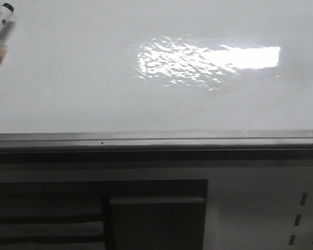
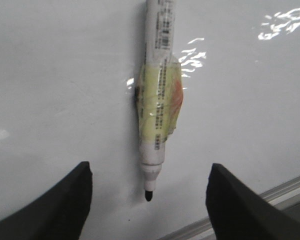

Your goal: Write number 4 on whiteboard

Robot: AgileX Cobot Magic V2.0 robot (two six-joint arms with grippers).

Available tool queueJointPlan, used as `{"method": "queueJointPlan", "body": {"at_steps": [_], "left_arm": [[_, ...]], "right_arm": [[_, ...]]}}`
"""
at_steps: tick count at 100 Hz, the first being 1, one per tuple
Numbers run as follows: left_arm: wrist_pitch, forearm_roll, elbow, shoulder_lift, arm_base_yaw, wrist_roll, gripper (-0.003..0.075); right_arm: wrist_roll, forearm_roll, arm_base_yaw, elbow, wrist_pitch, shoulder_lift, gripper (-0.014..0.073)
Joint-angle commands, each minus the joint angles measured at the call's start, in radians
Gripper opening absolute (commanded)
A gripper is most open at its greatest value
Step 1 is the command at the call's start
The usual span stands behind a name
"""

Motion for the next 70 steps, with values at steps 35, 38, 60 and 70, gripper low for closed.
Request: {"method": "queueJointPlan", "body": {"at_steps": [35,38,60,70], "left_arm": [[-0.166,0.067,-0.054,0.138,-0.009,-0.001,0.0436],[-0.173,0.070,-0.054,0.147,-0.009,-0.001,0.0434],[-0.241,0.090,-0.054,0.170,-0.009,-0.001,0.0340],[-0.240,0.090,-0.054,0.182,-0.009,-0.001,0.0302]], "right_arm": [[-0.008,0.000,-0.006,-0.023,-0.077,0.016,0.0458],[-0.008,0.000,-0.006,-0.023,-0.077,0.016,0.0458],[-0.008,0.000,-0.006,-0.023,-0.073,0.016,0.0458],[-0.008,0.000,-0.006,-0.023,-0.064,0.016,0.0458]]}}
